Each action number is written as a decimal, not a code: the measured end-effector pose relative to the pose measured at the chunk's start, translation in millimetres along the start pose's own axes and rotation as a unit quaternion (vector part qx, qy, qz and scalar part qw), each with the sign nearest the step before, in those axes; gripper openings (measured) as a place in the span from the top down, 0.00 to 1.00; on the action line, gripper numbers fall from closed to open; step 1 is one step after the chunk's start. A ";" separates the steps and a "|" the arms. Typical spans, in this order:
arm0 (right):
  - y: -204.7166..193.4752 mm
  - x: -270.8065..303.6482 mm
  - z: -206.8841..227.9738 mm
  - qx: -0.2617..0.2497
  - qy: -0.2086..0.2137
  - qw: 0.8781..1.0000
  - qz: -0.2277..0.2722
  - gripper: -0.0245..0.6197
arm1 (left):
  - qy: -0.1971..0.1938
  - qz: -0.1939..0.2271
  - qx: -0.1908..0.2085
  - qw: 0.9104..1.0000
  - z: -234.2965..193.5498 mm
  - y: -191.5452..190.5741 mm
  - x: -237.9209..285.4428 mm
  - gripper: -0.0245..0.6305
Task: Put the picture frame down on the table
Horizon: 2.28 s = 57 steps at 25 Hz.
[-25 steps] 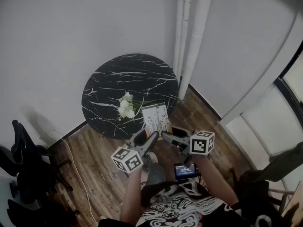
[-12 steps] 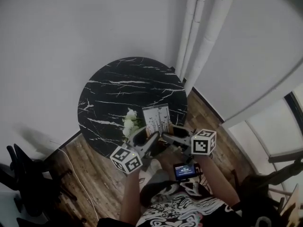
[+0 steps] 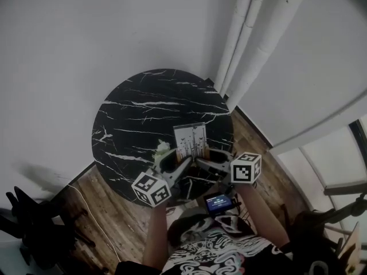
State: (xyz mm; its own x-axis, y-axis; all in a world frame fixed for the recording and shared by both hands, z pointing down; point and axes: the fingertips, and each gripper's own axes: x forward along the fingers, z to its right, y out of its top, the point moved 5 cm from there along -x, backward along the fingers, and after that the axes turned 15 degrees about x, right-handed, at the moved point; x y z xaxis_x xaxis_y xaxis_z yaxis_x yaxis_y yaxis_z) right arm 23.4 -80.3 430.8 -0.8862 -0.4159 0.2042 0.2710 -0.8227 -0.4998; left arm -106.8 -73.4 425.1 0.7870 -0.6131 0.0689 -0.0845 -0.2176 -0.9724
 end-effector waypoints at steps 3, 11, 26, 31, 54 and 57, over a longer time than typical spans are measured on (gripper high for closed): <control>3.4 3.4 4.3 0.002 -0.008 1.000 0.001 0.61 | -0.011 -0.007 0.005 1.000 -7.1 0.0 5.2 0.63; 11.6 -0.6 15.9 0.006 -0.038 0.999 -0.006 0.61 | -0.027 -0.027 0.013 0.999 -10.6 -1.6 22.6 0.63; 44.9 31.0 36.0 -0.046 -0.067 0.996 -0.030 0.61 | 0.029 -0.035 0.017 0.999 -49.5 -3.2 39.6 0.65; 52.4 44.8 49.5 -0.055 -0.083 0.994 -0.048 0.61 | 0.039 -0.059 0.029 0.997 -64.5 -7.2 47.2 0.65; 53.4 89.7 100.6 -0.080 -0.147 0.981 -0.101 0.61 | 0.091 -0.114 -0.005 0.989 -110.7 -49.9 54.0 0.68; 50.4 91.3 108.6 -0.085 -0.152 0.979 -0.108 0.61 | 0.093 -0.129 0.003 0.987 -112.1 -57.3 56.8 0.68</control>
State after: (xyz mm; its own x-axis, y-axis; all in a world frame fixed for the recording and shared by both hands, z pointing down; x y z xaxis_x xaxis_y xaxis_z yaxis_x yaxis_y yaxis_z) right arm -3.0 -201.9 515.7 -0.7567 -0.3569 0.5478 0.0014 -0.8387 -0.5446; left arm -125.8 -180.9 509.8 0.6554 -0.6674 0.3536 0.1076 -0.3808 -0.9184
